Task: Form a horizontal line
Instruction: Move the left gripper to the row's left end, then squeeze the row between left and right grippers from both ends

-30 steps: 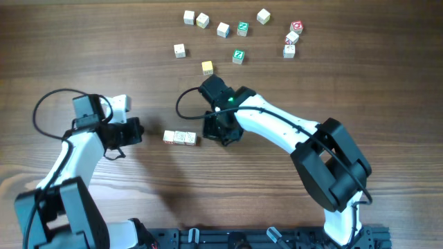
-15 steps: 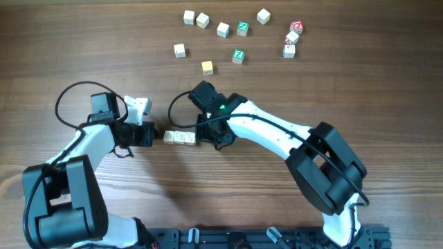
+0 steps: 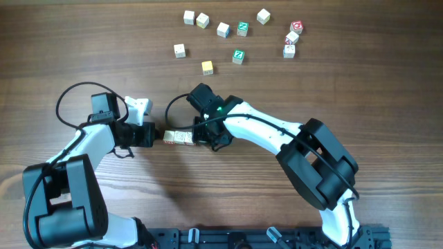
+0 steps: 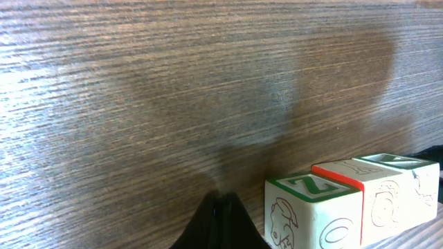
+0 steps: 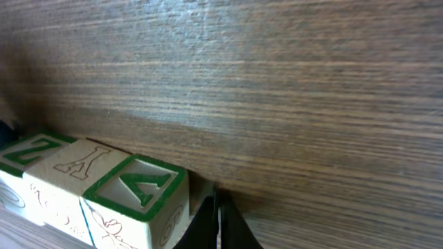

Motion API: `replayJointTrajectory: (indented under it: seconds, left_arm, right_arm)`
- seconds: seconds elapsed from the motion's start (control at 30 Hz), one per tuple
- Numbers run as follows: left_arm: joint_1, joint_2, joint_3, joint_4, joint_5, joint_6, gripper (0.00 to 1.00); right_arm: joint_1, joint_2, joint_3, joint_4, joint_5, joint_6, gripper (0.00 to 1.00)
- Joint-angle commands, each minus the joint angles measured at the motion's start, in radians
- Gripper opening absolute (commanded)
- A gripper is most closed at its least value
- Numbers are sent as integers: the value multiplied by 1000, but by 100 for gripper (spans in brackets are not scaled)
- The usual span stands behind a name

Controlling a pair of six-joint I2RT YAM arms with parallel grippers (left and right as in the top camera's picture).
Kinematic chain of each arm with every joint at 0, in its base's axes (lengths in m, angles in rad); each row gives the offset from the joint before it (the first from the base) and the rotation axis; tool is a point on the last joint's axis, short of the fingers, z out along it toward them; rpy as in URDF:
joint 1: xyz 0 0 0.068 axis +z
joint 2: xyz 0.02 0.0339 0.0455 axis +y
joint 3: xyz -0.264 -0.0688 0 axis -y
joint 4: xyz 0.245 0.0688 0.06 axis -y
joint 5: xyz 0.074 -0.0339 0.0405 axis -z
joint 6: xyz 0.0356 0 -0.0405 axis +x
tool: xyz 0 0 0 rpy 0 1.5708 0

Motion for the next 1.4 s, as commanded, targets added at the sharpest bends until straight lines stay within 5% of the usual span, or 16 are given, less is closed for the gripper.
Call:
replayJointTrajectory:
  seconds: [0.0, 1.37]
  left_arm:
    - [-7, 37, -12, -25, -17, 19, 4]
    - [-8, 38, -12, -80, 80, 16, 4]
  right_arm:
    - [7, 24, -8, 4, -25, -10, 5]
    - [8, 24, -8, 55, -39, -59, 5]
